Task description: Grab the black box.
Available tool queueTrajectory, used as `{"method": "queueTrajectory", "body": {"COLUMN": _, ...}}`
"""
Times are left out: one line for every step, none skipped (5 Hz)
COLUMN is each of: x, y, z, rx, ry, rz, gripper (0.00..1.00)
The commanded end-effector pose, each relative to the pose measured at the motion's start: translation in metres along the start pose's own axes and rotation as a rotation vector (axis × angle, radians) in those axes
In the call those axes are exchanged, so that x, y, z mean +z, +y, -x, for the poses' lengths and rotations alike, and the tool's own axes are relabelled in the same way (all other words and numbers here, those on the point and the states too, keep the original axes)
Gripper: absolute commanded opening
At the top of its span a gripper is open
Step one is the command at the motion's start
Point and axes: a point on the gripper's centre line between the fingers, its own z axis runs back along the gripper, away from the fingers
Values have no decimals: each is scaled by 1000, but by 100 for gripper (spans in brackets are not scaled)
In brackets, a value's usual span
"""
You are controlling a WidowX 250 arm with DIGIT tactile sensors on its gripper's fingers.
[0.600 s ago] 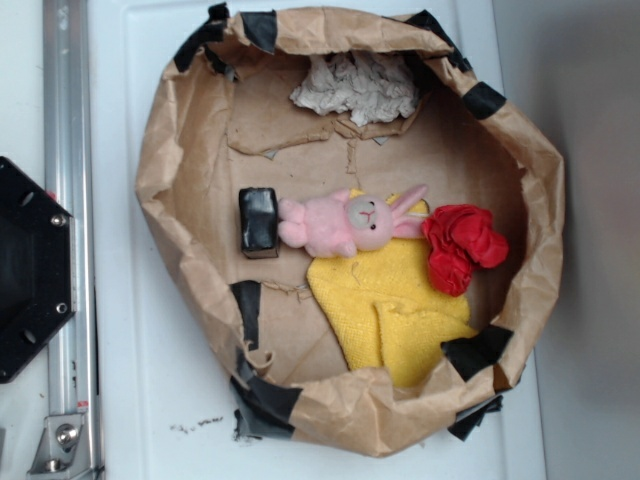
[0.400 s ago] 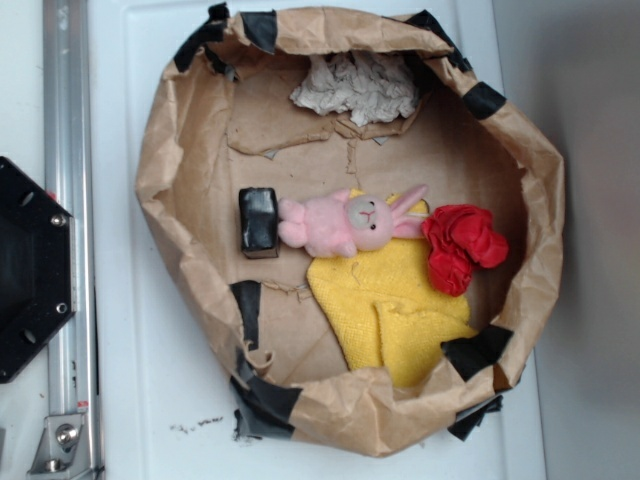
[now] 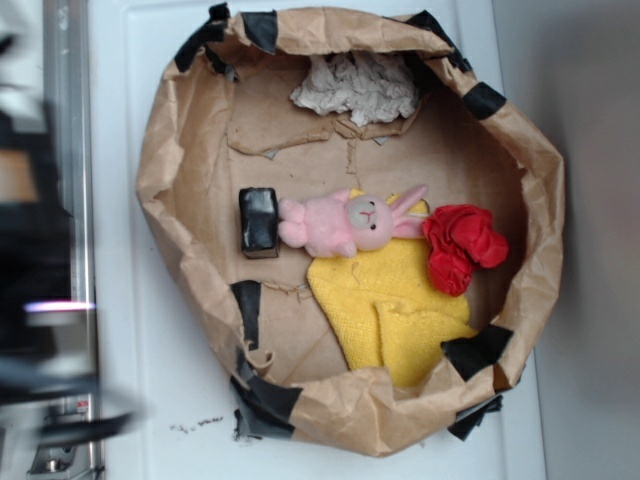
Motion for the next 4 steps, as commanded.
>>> {"method": "queueTrajectory", "body": {"x": -58, "y": 25, "z": -61, "rx": 331, "ry": -16, "rz": 128, "gripper": 100}}
{"method": "queueTrajectory", "body": {"x": -93, "y": 34, "z": -59, "rx": 451, "ry": 18, "rz": 83, "gripper": 100}}
{"method": "queueTrajectory", "body": {"x": -136, "y": 28, "z": -53, "rx": 430, "ry": 109, "rz": 38, "gripper": 100}}
{"method": "queueTrajectory", "body": {"x": -158, "y": 23, "z": -33, "rx": 407, "ry": 162, "rz": -14, "gripper": 100}}
